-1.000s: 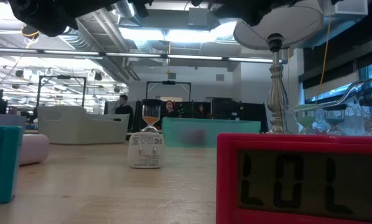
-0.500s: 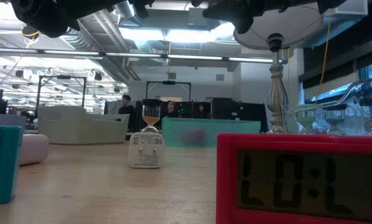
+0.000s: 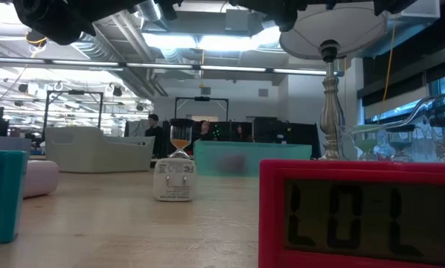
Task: Pick & Place Office items
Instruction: Put the blue hourglass into the transparent bin
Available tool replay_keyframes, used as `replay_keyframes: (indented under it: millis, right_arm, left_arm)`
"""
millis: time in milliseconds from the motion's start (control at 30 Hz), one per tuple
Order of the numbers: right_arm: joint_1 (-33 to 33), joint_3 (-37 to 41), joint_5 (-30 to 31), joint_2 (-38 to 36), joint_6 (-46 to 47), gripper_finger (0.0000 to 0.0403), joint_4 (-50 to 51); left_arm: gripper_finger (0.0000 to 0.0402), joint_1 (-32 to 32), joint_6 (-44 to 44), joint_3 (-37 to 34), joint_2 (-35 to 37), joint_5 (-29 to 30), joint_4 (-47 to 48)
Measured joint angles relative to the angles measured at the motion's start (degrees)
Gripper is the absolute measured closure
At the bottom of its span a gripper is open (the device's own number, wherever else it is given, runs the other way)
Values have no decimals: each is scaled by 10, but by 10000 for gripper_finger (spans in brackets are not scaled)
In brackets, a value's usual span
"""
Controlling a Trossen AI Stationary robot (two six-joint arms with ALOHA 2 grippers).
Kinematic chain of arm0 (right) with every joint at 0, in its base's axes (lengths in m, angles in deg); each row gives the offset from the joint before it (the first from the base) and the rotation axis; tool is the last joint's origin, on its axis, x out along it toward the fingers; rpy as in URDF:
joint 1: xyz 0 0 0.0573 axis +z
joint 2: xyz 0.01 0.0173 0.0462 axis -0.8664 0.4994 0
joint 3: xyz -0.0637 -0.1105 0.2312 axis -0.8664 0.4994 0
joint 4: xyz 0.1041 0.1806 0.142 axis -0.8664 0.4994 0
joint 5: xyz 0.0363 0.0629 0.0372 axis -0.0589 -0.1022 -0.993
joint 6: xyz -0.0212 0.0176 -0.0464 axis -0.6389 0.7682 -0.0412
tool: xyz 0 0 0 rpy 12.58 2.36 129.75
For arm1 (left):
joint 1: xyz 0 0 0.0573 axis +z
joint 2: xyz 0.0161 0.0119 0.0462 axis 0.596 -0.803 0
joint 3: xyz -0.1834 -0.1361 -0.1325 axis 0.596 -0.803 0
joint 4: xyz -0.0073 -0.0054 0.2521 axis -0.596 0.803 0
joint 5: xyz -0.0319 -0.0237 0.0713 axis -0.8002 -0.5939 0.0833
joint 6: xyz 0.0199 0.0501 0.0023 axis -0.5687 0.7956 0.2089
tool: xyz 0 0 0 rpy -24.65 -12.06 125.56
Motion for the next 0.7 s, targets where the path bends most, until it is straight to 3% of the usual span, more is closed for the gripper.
replay_keyframes:
  millis: [333,700]
  right_arm:
    - [-8,0,-3,41,-8,44,-76]
    - [-10,0,-3,43,-7,45,-83]
  left_arm:
    - [195,0,0,0,0,-4,-5]
    - [197,0,5,0,0,-4,-7]
